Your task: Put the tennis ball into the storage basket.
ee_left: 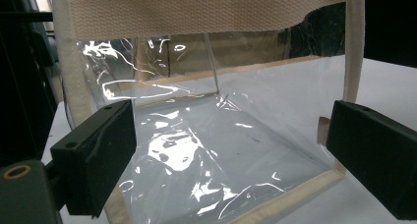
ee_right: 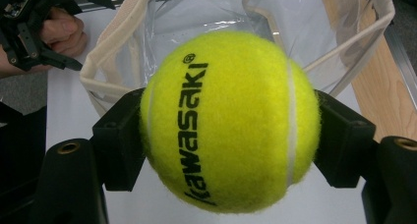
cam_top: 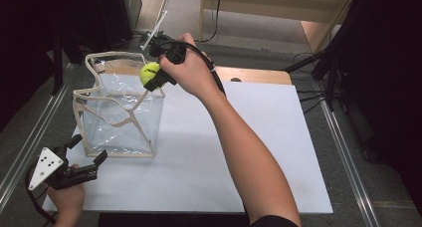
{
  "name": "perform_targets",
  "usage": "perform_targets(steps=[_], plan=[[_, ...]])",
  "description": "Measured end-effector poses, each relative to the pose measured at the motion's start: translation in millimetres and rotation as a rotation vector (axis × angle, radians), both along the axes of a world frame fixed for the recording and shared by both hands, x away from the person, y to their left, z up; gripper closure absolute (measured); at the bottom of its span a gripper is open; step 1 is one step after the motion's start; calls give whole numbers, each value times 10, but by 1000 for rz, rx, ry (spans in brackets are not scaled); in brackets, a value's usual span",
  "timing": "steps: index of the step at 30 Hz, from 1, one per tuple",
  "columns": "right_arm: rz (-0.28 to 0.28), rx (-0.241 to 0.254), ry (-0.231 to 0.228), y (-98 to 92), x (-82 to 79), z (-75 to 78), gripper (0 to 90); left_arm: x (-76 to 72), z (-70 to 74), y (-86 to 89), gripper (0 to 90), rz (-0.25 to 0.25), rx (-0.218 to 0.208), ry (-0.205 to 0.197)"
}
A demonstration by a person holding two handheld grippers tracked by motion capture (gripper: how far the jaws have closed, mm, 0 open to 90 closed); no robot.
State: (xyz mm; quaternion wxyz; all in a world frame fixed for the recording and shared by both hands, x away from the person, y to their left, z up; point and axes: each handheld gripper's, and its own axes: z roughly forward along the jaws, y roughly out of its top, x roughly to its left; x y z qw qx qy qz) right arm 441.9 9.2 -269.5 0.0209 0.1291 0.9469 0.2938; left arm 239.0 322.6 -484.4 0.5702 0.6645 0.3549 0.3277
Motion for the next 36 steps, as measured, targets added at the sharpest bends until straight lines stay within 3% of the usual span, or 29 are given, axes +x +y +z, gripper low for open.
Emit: perform_targets(steps=[19, 36], plan=[[24, -12, -7, 266, 45, 50, 240, -1, 0, -1, 54, -2, 0, 1], [54, -31, 5, 506, 78, -84, 240, -2, 1, 1, 53, -4, -5, 0]])
